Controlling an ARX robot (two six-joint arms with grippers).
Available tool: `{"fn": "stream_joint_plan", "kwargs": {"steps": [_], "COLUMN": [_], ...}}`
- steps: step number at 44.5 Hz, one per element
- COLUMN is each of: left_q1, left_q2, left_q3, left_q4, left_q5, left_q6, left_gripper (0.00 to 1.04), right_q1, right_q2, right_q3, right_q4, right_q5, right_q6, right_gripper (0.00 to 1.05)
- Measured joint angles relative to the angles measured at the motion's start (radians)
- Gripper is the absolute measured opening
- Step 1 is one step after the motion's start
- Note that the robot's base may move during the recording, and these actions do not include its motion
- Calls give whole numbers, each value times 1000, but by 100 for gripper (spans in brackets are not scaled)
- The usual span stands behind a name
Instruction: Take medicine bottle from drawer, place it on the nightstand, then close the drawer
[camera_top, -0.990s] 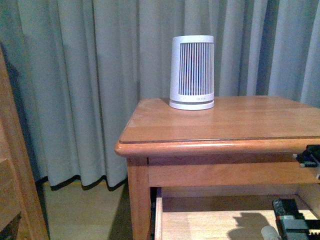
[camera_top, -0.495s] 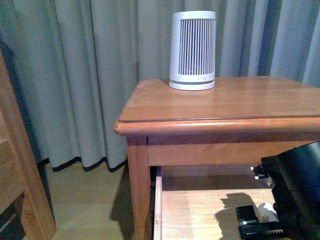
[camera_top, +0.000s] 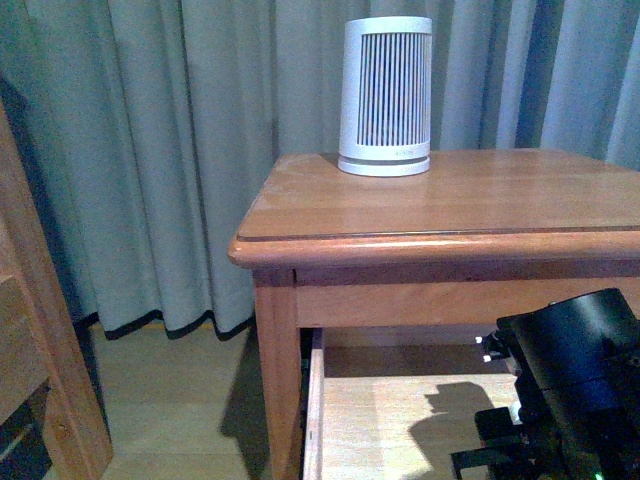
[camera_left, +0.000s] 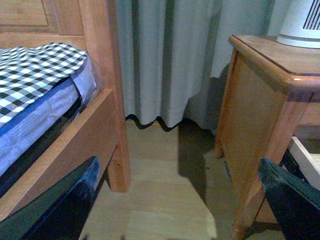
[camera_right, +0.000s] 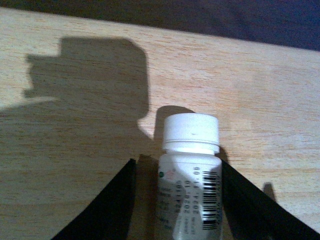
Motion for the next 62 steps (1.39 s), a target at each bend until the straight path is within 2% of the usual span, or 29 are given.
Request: {"fn": "stream_joint_plan", "kwargs": {"steps": [3,5,17,27,32,37,45,50,57,62], "left_q1": [0,0,0,0,0,0,0,0,0,0], "left_q2": [0,0,0,0,0,0,0,0,0,0], "left_q3": [0,0,0,0,0,0,0,0,0,0], "left_q4": [0,0,0,0,0,0,0,0,0,0], "left_q5": [0,0,0,0,0,0,0,0,0,0], "left_q6": [0,0,0,0,0,0,0,0,0,0], "left_gripper": [98,98,98,98,98,98,98,98,98,98], "right_q1": [4,9,59,117,113,56,-77,-163,-231,-243], "right_q2": [-13,-32,-274,-643,-807,-954,-946,-837,-603,-428], "right_q3": [-17,-40,-185,-307,-324,-270,-101,44,241,367], "right_q4": [1,20,98,-113,-185,-230,-235,-269,-273,-311], "right_q5": [26,54,119,98,85,56,-34,-100,-97,-95], "right_q6": [-1,-11,-93,-47,-43,-52,-87,-88,-103,-108], "right_gripper": [36,31,29,29,29,29,29,29,29,29]}}
